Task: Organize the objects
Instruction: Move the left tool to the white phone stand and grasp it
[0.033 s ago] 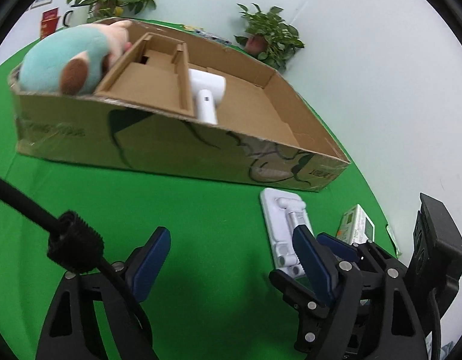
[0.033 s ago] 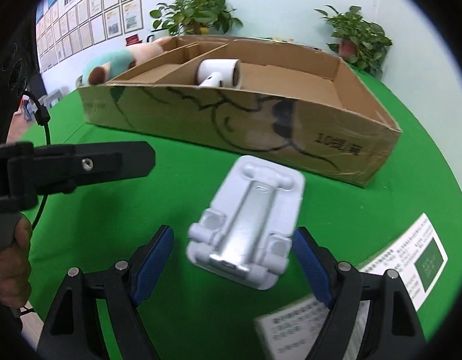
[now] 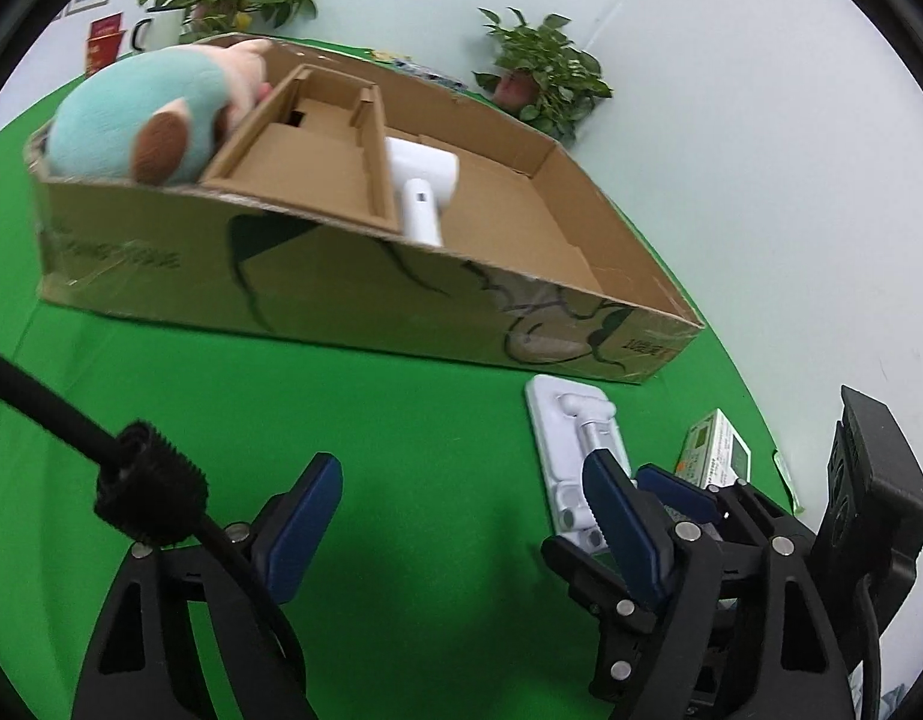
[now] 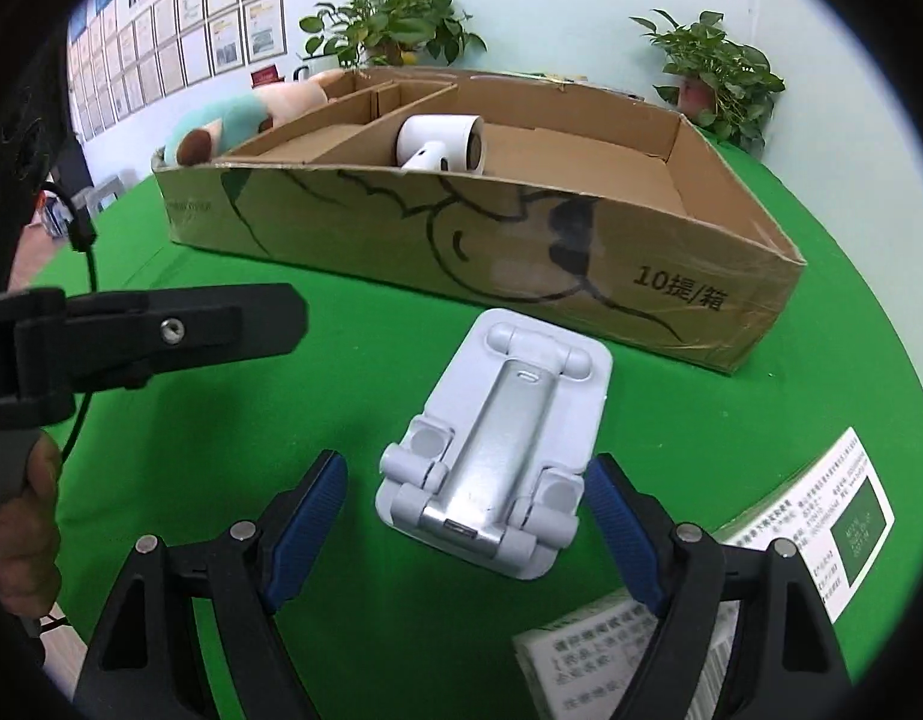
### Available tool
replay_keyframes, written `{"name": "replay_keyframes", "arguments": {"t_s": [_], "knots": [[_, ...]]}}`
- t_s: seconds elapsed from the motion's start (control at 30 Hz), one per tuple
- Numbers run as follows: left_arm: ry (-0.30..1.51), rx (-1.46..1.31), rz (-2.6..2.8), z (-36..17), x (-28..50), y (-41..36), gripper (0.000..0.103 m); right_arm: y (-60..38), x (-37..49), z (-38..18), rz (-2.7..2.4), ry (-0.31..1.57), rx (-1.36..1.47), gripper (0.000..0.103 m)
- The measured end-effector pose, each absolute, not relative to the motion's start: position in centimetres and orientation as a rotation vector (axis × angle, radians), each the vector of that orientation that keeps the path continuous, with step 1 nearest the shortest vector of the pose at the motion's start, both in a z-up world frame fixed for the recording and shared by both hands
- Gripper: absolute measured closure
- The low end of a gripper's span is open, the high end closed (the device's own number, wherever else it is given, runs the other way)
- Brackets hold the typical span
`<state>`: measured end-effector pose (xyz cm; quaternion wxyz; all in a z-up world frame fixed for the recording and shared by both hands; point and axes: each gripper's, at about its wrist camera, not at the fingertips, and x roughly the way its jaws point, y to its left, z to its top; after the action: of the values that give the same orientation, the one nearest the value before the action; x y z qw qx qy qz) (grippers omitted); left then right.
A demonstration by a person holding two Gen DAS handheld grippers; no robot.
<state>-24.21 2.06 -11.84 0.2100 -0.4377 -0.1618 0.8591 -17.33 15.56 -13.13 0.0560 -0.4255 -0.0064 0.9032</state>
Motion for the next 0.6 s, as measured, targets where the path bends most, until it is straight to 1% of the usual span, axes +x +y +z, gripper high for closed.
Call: {"name": "replay_keyframes", "arguments": {"t_s": [0.03, 0.1, 0.13, 0.2, 0.23, 0.3, 0.33, 0.37, 0.43, 0.47, 0.5, 0.53, 0.57, 0.6], "knots": [[-0.455, -1.212, 2.391, -11.7, -24.1, 1.9, 0.022, 15.5, -17.4, -13.2, 2.745, -0.023, -1.293, 0.022], [-0.469, -1.201, 2.391, -11.7, -23.7, 1.6, 0.022, 15.2, -17.2, -13.2, 2.750, -0.059, -1.282, 0.033], [-0.472, -1.198, 2.387, -11.6, -23.5, 1.6, 0.022, 15.0, -17.1, -13.1, 2.761, -0.082, -1.276, 0.033], [-0.476, -1.195, 2.365, -11.6, -23.2, 1.5, 0.022, 14.7, -16.8, -13.0, 2.801, -0.095, -1.279, 0.039], [-0.479, -1.201, 2.354, -11.6, -23.2, 1.6, 0.022, 14.5, -16.6, -13.0, 2.815, -0.111, -1.278, 0.039], [-0.478, -1.222, 2.317, -11.9, -23.0, 1.6, 0.022, 13.7, -15.9, -13.1, 2.870, -0.171, -1.285, 0.045], [-0.479, -1.225, 2.305, -11.9, -22.8, 1.6, 0.022, 13.2, -15.4, -13.1, 2.911, -0.199, -1.291, 0.045], [-0.481, -1.232, 2.287, -11.9, -22.7, 1.5, 0.022, 12.8, -14.7, -13.1, 2.961, -0.208, -1.318, 0.048], [-0.480, -1.242, 2.246, -12.0, -22.6, 1.5, 0.022, 12.6, -13.9, -13.4, 3.007, -0.187, -1.365, 0.048], [-0.473, -1.237, 2.235, -11.9, -22.6, 1.5, 0.022, 12.6, -13.5, -13.4, 3.004, -0.201, -1.348, 0.048], [-0.461, -1.232, 2.235, -11.8, -22.7, 1.6, 0.022, 12.9, -13.4, -13.3, 2.993, -0.160, -1.361, 0.044], [-0.452, -1.225, 2.242, -11.6, -22.8, 1.5, 0.022, 13.3, -13.4, -13.0, 2.983, -0.091, -1.349, 0.038], [-0.451, -1.219, 2.247, -11.4, -23.0, 1.4, 0.022, 13.8, -13.7, -12.7, 2.961, 0.001, -1.342, 0.022], [-0.451, -1.213, 2.255, -11.2, -23.3, 1.2, 0.022, 14.1, -13.9, -12.5, 2.947, 0.068, -1.337, 0.018]]}}
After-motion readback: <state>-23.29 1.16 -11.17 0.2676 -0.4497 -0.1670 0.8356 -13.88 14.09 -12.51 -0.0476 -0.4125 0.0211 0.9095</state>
